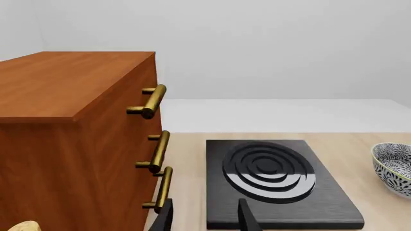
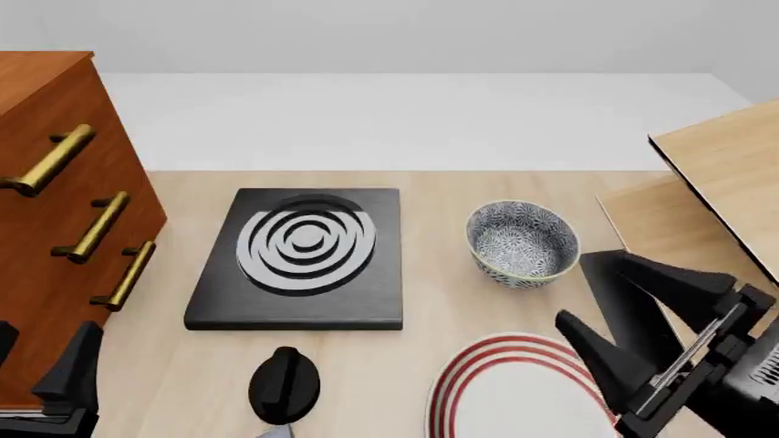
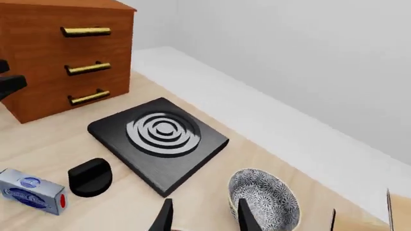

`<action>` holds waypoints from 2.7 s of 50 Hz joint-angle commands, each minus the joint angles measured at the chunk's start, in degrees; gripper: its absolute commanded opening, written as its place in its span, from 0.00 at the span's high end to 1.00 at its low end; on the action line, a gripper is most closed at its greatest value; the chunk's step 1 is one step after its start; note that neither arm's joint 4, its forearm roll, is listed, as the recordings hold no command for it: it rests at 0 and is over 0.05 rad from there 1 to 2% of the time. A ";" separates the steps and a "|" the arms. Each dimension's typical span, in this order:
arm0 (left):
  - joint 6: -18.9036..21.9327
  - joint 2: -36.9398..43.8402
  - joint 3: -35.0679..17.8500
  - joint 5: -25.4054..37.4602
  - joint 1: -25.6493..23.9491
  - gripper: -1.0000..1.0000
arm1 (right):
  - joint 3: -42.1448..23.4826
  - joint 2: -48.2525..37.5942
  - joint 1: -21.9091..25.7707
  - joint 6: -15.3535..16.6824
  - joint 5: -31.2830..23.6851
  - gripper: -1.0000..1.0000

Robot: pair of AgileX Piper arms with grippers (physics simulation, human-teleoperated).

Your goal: Pick up the cream cheese and put it in the bowl.

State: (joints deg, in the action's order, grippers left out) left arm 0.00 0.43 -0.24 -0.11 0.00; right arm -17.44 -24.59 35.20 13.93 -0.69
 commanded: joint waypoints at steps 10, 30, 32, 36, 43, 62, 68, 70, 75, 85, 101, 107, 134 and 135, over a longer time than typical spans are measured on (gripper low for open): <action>0.00 0.00 0.00 0.00 0.00 0.00 | -8.13 -20.23 16.25 2.29 1.31 0.00; 0.00 0.00 0.00 0.00 0.00 0.00 | -12.03 -39.89 28.74 1.35 6.15 0.00; 0.00 0.00 0.00 0.00 0.00 0.00 | -12.35 -41.30 29.47 1.40 6.50 0.00; 0.00 0.00 0.00 0.00 0.00 0.00 | -13.07 -44.17 30.72 1.20 7.43 0.00; 0.00 0.00 0.00 0.00 0.00 0.00 | -14.33 -48.32 32.49 0.72 8.93 0.00; 0.00 0.00 0.00 0.00 0.00 0.00 | -16.15 -59.39 35.14 -1.38 15.03 0.00; 0.00 0.00 0.00 0.00 0.00 0.00 | -16.46 -61.69 35.59 -2.17 16.79 0.00; 0.00 0.00 0.00 0.00 0.00 0.00 | -16.58 -62.74 35.77 -2.38 17.43 0.00; 0.00 0.00 0.00 0.00 0.00 0.00 | -16.92 -64.62 36.02 -2.70 18.55 0.00; 0.00 0.00 0.00 0.00 0.00 0.00 | -17.89 -68.39 36.09 -3.00 20.47 0.00; 0.00 0.00 0.00 0.00 0.00 0.00 | -19.96 -74.03 36.92 -4.16 23.01 0.00; 0.00 0.00 0.00 0.00 0.00 0.00 | -20.43 -74.65 36.96 -4.14 23.02 0.00; 0.00 0.00 0.00 0.00 0.00 0.00 | -22.94 -78.79 35.44 -3.54 23.19 0.00; 0.00 0.00 0.00 0.00 0.00 0.00 | -22.98 -78.80 35.48 -3.60 23.17 0.00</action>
State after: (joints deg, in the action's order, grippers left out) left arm 0.00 0.43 -0.25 -0.11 0.00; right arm -39.69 -102.13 71.16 10.29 22.34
